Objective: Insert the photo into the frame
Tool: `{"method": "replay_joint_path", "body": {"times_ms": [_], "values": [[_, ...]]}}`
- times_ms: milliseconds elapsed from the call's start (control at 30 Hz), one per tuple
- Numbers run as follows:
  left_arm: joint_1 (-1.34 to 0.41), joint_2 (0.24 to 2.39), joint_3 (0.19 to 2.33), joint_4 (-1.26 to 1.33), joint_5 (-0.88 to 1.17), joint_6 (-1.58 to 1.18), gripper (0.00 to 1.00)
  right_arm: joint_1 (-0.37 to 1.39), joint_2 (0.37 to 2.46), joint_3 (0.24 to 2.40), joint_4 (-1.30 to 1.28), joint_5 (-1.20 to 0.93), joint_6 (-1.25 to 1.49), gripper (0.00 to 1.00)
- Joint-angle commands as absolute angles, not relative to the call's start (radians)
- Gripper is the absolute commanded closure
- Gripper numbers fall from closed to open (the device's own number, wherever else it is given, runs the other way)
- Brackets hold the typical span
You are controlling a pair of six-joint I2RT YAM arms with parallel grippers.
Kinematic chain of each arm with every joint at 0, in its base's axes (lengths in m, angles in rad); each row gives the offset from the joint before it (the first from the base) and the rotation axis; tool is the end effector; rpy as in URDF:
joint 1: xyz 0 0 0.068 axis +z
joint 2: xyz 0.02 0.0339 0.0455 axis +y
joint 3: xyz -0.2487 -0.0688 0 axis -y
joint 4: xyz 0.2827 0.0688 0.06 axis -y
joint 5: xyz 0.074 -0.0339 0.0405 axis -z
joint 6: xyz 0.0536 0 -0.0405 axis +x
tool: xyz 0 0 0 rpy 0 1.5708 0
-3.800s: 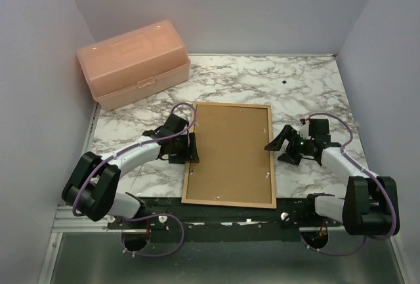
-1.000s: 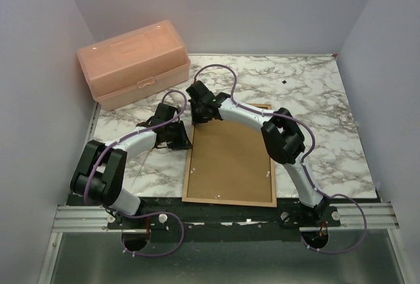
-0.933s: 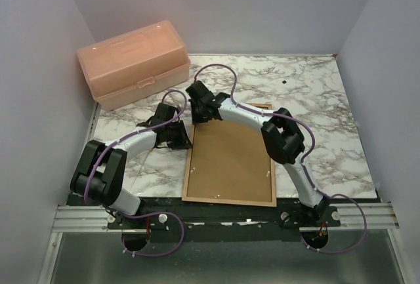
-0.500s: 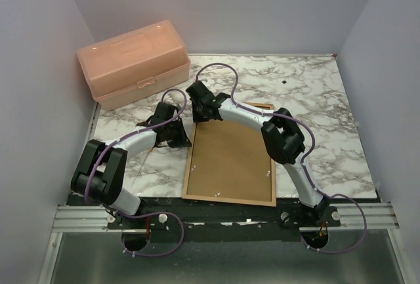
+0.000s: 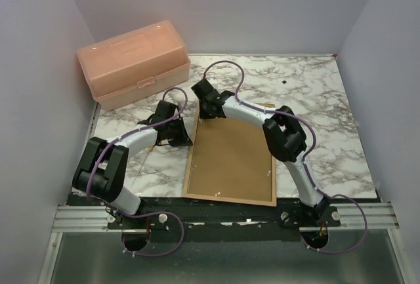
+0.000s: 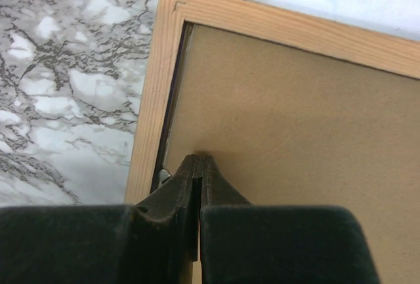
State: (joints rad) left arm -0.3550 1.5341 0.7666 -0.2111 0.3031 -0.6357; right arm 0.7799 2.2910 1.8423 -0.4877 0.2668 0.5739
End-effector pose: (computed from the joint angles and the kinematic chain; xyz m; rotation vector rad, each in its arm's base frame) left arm 0.3000 -0.1283 0.1051 -0.2498 2.6555 -0.7444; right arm 0.3934 0.3692 0.1306 -0.1460 2.4730 0.2500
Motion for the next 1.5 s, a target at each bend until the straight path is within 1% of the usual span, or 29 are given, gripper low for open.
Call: {"method": "replay_joint_path", "body": {"times_ms": [0,200,267,400,500,567,600,633,733,767,800,900,1033,1100,1267,1467], "values": [[-0.364,1.602,0.73,-0.285,0.23,-0.607,1.0,0.762,2.293,1.835,-0.515,0.288,0.558,0.98],[-0.364,1.573,0.724,-0.28,0.234,-0.604,1.0,0.758,2.198,1.799,-0.507,0.213,0.553,0.96],[-0.364,1.544,0.712,-0.266,0.246,-0.604,0.96,0.746,2.133,1.751,-0.485,0.174,0.562,0.94],[-0.364,1.471,0.687,-0.227,0.307,-0.615,0.74,0.685,1.99,1.579,-0.402,0.038,0.589,0.89],[-0.364,1.425,0.676,-0.211,0.346,-0.626,0.54,0.643,1.861,1.441,-0.364,0.008,0.6,0.87],[-0.364,1.4,0.669,-0.207,0.361,-0.633,0.45,0.611,1.776,1.337,-0.35,-0.027,0.609,0.83],[-0.364,1.392,0.668,-0.209,0.361,-0.638,0.42,0.592,1.734,1.28,-0.342,-0.035,0.615,0.81],[-0.364,1.382,0.664,-0.212,0.359,-0.641,0.39,0.571,1.686,1.231,-0.335,-0.041,0.623,0.79],[-0.373,1.362,0.655,-0.225,0.353,-0.635,0.33,0.513,1.559,1.075,-0.333,-0.031,0.635,0.59],[-0.381,1.36,0.656,-0.238,0.339,-0.633,0.31,0.494,1.514,1.027,-0.339,-0.018,0.64,0.52],[-0.396,1.362,0.659,-0.253,0.323,-0.632,0.3,0.483,1.48,0.988,-0.349,0.011,0.646,0.48],[-0.455,1.371,0.667,-0.3,0.268,-0.637,0.27,0.472,1.387,0.882,-0.393,0.116,0.659,0.39],[-0.53,1.374,0.676,-0.381,0.137,-0.666,0.22,0.47,1.329,0.792,-0.461,0.162,0.697,0.32],[-0.553,1.377,0.678,-0.407,0.093,-0.673,0.21,0.471,1.308,0.74,-0.458,0.163,0.713,0.29],[-0.601,1.38,0.667,-0.419,0.069,-0.669,0.23,0.471,1.317,0.657,-0.429,0.117,0.73,0.28],[-0.647,1.337,0.639,-0.421,0.065,-0.68,0.27,0.471,1.331,0.628,-0.413,0.119,0.732,0.28]]}}
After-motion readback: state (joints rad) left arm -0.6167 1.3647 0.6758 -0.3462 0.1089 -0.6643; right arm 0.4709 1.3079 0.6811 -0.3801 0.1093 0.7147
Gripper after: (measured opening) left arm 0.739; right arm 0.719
